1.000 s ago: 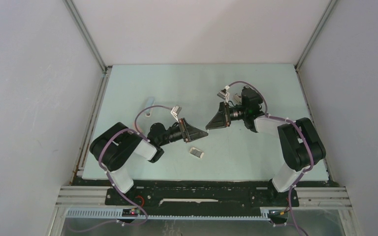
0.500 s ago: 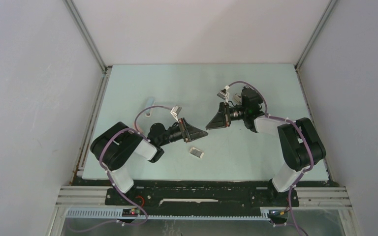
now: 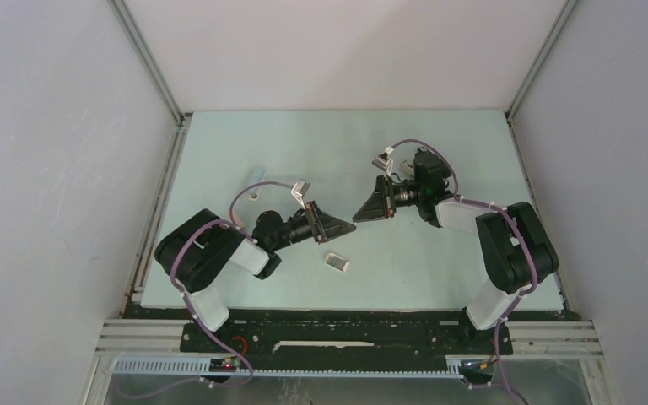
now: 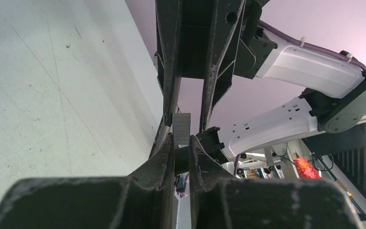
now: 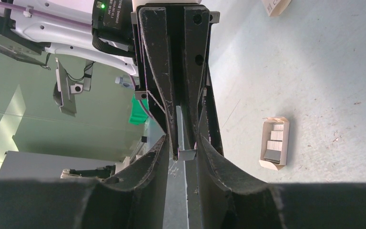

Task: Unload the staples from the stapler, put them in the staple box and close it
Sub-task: Pick up the staple from the center of the board.

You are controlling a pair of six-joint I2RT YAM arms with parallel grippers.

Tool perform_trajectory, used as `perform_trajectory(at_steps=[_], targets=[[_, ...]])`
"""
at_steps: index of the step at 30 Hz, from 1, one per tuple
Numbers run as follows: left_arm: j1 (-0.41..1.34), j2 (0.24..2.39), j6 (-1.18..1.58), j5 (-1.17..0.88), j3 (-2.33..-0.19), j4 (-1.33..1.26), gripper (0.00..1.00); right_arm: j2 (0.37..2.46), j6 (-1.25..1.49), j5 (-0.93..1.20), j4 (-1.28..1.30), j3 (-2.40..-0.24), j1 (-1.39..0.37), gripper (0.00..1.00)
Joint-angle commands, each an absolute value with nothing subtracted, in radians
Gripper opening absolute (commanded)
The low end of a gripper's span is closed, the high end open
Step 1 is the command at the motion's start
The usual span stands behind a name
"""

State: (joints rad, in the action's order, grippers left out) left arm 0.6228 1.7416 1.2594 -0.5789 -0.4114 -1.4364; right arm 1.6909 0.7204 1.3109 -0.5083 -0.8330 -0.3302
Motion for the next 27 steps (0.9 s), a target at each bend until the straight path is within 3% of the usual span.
perform_trajectory(at_steps=[1,14,22,27], targets=[[0.617,1.744,1.270,-0.573,-0.407,-1.506,0.15,1.658,0.719,1.324,-0.531,-0.839,-0.339,0.33],[0.617,1.739,1.271,-0.587,-0.402,-1.508,0.20,1.659,0.737,1.317,-0.542,-0.839,-0.333,0.18],[0.617,1.722,1.257,-0.606,-0.382,-1.508,0.47,1.655,0.747,1.317,-0.552,-0.839,-0.329,0.17],[0.616,1.700,1.231,-0.602,-0.348,-1.508,0.53,1.642,0.735,1.309,-0.543,-0.839,-0.317,0.17]])
